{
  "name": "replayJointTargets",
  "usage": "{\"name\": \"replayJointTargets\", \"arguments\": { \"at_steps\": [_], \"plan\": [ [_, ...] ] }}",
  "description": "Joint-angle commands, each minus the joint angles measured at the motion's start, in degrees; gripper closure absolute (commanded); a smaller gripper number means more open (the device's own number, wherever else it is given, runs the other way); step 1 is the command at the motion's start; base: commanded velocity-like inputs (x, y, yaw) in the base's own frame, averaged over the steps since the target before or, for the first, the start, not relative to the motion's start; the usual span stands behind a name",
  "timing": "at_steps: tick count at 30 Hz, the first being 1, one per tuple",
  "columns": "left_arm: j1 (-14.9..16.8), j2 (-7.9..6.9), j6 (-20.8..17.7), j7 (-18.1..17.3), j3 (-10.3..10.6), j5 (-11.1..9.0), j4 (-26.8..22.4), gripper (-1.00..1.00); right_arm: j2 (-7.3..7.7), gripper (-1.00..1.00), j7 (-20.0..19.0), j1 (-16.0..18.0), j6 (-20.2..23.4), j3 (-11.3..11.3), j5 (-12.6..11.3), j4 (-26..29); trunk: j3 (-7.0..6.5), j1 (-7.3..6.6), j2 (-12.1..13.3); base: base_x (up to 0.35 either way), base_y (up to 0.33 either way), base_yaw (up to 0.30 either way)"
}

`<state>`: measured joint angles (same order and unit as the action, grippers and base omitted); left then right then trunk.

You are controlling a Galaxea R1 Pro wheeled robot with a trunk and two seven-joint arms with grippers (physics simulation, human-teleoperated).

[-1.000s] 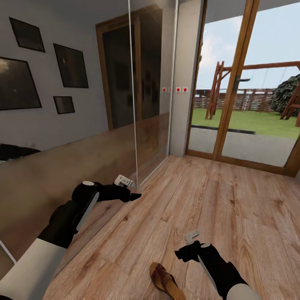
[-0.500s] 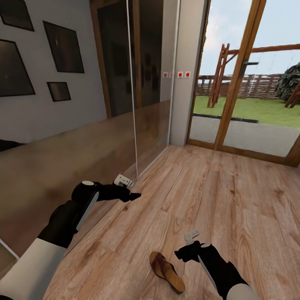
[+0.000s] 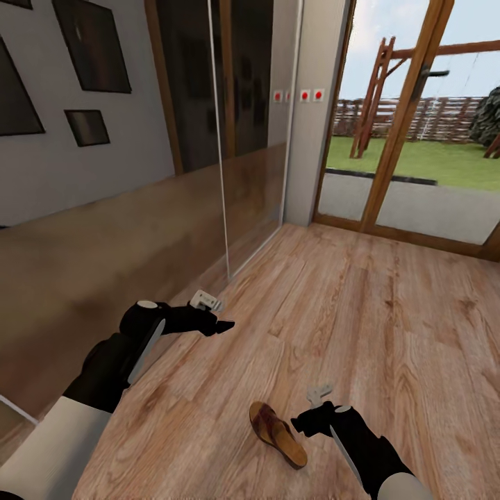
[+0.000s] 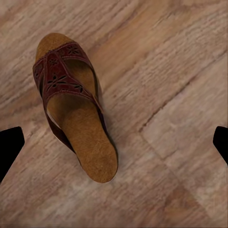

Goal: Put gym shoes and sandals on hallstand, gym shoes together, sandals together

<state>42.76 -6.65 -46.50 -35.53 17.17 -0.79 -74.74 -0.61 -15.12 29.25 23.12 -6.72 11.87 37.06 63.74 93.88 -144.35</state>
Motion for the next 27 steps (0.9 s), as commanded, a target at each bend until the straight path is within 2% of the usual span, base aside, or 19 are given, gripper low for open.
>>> {"name": "replayJointTargets", "arguments": {
  "at_steps": [1,12,22,27],
  "plan": [
    [0.04,-0.03,-0.35,-0.06,0.06,-0.10,-0.05,-1.00,-0.01,-1.00,-0.35,0.01,0.26,0.04,0.60,0.12,0.38,0.01,-0.04,0.000,0.000,0.000],
    [0.05,-0.03,-0.35,-0.06,0.06,-0.06,0.02,-1.00,-0.01,-1.00,-0.36,0.01,0.26,0.04,0.61,0.12,3.85,0.29,-0.19,0.000,0.000,0.006],
    [0.05,-0.03,-0.35,-0.06,0.09,-0.04,0.03,-1.00,-0.01,-1.00,-0.37,0.01,0.26,0.01,0.61,0.12,7.00,0.55,-0.32,0.000,0.000,0.086],
    [0.05,-0.03,-0.35,-0.06,0.13,-0.04,0.03,-1.00,-0.01,-1.00,-0.35,0.01,0.26,0.01,0.61,0.12,7.47,0.55,-0.32,0.000,0.000,0.099]
  ]
}}
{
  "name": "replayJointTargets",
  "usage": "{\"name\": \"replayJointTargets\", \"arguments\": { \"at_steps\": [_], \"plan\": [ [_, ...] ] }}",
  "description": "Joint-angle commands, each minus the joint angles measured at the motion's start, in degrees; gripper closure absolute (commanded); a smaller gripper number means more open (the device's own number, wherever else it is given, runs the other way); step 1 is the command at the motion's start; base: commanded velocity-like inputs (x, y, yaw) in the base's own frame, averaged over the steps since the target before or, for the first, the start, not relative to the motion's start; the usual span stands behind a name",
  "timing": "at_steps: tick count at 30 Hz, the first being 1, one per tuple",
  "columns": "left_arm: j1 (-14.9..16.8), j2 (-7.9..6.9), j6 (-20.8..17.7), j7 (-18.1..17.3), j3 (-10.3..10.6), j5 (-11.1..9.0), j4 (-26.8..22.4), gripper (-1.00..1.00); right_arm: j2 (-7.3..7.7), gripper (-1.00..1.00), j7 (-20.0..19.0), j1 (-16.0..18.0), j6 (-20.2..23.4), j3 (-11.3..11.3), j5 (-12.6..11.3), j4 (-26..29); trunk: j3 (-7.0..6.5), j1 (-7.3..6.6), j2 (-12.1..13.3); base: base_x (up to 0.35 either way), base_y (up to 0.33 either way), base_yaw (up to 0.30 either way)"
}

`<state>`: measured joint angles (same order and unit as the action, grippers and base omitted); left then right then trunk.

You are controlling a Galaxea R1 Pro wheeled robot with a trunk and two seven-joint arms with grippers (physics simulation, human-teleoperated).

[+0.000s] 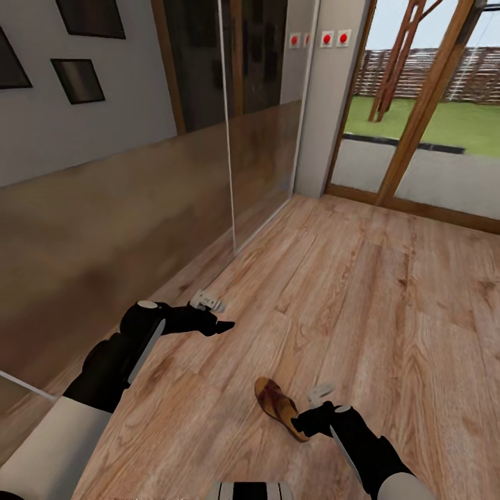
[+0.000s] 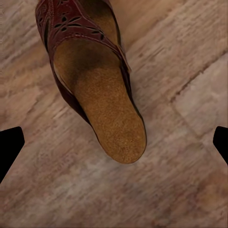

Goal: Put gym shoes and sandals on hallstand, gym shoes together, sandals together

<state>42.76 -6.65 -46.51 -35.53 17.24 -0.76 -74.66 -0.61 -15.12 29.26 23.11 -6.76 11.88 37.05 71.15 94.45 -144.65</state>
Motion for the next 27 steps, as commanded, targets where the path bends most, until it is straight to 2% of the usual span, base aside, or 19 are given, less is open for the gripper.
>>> {"name": "replayJointTargets", "arguments": {
  "at_steps": [1,10,16,27],
  "plan": [
    [0.05,-0.03,-0.34,-0.06,0.06,-0.08,-0.04,-1.00,-0.01,-1.00,-0.36,0.00,0.27,0.05,0.60,0.12,0.14,-0.01,-0.02,0.000,0.000,0.100],
    [0.05,-0.03,-0.34,-0.06,0.08,-0.06,-0.04,-1.00,-0.01,-1.00,-0.38,0.00,0.27,0.05,0.60,0.12,0.81,-0.01,-0.02,0.000,0.000,0.119],
    [0.05,-0.03,-0.34,-0.06,0.08,-0.03,-0.04,-1.00,-0.01,-1.00,-0.43,0.00,0.27,0.08,0.60,0.15,2.34,0.14,-0.10,0.000,0.000,-0.004],
    [0.05,-0.03,-0.34,-0.06,0.08,-0.03,-0.04,-1.00,-0.01,-1.00,-0.43,0.00,0.27,0.08,0.58,0.12,5.67,0.43,-0.25,0.000,0.000,-0.104]
  ]
}}
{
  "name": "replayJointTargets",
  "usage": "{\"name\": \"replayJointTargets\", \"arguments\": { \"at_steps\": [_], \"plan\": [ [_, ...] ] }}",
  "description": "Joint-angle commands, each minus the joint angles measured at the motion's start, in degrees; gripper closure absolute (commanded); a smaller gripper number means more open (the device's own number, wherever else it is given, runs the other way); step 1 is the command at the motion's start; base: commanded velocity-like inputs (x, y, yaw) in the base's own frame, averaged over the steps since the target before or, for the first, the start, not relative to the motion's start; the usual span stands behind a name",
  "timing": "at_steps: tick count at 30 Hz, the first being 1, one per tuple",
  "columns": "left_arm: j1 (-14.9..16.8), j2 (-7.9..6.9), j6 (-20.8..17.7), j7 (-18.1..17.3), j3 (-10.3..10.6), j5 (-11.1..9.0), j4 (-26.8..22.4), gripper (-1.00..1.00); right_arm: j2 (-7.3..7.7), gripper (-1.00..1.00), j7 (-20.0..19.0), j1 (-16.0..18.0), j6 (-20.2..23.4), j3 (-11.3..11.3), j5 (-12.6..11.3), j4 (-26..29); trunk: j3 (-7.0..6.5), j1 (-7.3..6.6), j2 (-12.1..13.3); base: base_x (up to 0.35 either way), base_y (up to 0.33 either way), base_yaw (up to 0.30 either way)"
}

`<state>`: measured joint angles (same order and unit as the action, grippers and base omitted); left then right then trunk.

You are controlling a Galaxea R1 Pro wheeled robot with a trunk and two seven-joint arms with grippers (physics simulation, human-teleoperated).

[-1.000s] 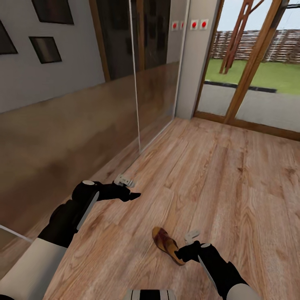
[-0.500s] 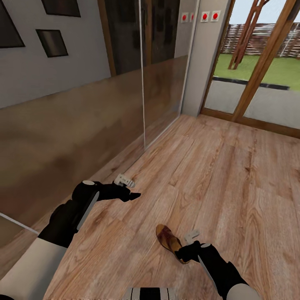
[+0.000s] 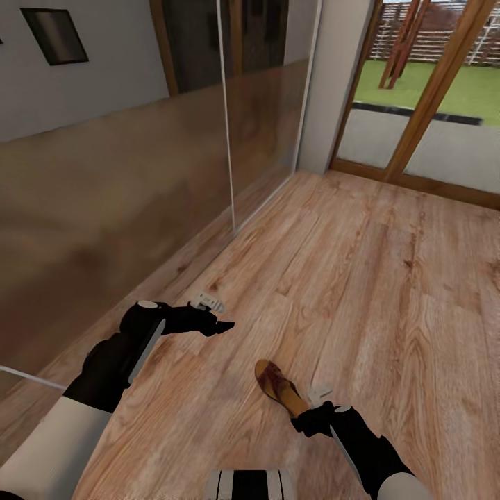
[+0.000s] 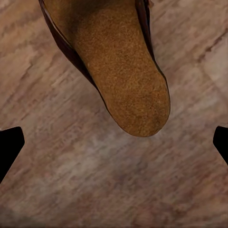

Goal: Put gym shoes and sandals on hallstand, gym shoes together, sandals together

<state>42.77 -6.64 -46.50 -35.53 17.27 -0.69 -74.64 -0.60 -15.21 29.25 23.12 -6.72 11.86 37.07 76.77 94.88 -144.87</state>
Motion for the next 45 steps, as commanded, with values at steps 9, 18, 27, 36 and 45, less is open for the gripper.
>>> {"name": "replayJointTargets", "arguments": {
  "at_steps": [9,18,27,36,45],
  "plan": [
    [0.03,-0.04,-0.35,-0.07,0.06,-0.10,-0.06,-1.00,-0.01,-1.00,-0.12,0.02,0.26,0.02,0.66,0.14,1.46,0.06,-0.06,0.000,0.000,-0.104],
    [0.03,0.04,-0.35,-0.07,0.13,-0.10,-0.06,-1.00,-0.01,-1.00,-0.24,0.02,0.24,-7.35,9.66,0.27,1.57,0.06,-0.06,0.000,0.000,-0.013],
    [0.03,0.05,-0.35,-0.07,0.14,-0.10,-0.06,-1.00,-0.01,-1.00,-0.34,0.02,0.26,-9.62,13.65,0.31,1.57,0.06,-0.06,0.000,0.000,0.000],
    [0.03,0.05,-0.35,-0.07,0.21,-0.10,-0.06,-1.00,0.02,-1.00,-0.42,0.02,0.31,-9.40,13.61,0.52,1.57,0.06,-0.06,0.000,0.000,0.000],
    [0.03,0.05,-0.35,-0.07,0.26,-0.10,-0.01,-1.00,0.13,-1.00,-0.43,0.02,0.34,-9.20,13.46,1.07,1.57,0.06,-0.06,0.000,0.000,0.000]
  ]
}}
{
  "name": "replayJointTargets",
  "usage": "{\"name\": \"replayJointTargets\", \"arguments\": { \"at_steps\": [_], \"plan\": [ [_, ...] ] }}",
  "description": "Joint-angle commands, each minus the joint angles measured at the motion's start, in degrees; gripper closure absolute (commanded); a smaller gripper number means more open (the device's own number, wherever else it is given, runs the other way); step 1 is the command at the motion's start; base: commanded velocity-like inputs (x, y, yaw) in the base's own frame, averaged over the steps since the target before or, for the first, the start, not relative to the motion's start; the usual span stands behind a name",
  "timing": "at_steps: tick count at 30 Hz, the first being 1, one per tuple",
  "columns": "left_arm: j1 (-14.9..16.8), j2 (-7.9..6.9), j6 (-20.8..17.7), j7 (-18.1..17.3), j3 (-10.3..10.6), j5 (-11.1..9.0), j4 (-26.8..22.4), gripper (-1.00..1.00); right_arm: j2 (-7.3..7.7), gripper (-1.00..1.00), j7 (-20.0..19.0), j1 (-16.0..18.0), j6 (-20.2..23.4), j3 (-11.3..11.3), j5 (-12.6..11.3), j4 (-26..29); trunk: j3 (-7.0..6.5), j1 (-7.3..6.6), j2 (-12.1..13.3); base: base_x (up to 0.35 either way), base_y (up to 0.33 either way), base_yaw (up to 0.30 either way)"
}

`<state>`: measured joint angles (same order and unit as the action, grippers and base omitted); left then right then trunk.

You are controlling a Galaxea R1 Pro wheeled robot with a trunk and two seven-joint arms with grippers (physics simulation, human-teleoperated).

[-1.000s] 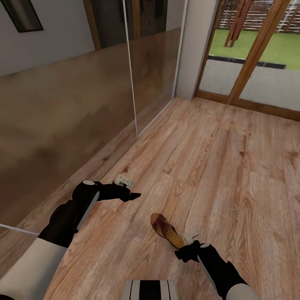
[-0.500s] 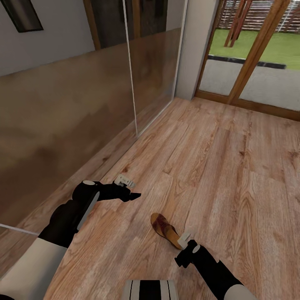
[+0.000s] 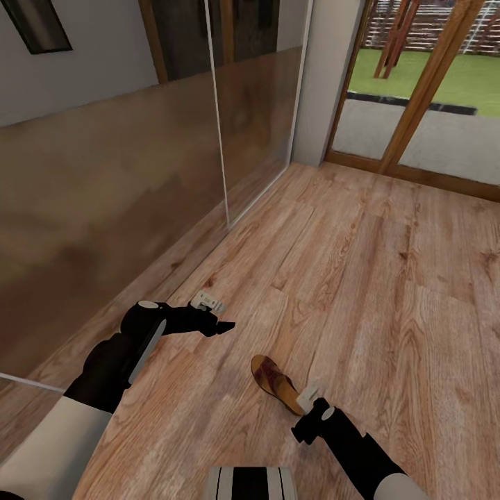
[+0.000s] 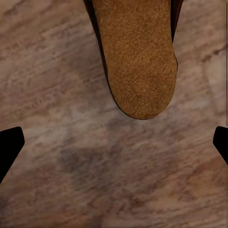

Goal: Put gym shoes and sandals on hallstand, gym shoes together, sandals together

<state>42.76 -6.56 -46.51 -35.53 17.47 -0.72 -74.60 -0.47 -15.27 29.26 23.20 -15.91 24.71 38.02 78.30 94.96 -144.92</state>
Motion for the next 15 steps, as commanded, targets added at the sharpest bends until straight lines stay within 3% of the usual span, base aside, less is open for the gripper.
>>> {"name": "replayJointTargets", "arguments": {
  "at_steps": [1,15],
  "plan": [
    [0.04,-0.04,-0.34,-0.07,0.06,-0.07,-0.04,-1.00,0.01,-1.00,-0.37,0.01,0.27,0.00,0.60,0.15,0.04,-0.01,-0.02,0.000,0.000,0.000],
    [0.04,-0.04,-0.34,-0.07,0.04,-0.07,-0.01,-1.00,0.01,-1.00,-0.29,0.01,0.49,0.06,0.60,0.46,0.04,-0.01,-0.02,0.000,0.000,0.000]
  ]
}}
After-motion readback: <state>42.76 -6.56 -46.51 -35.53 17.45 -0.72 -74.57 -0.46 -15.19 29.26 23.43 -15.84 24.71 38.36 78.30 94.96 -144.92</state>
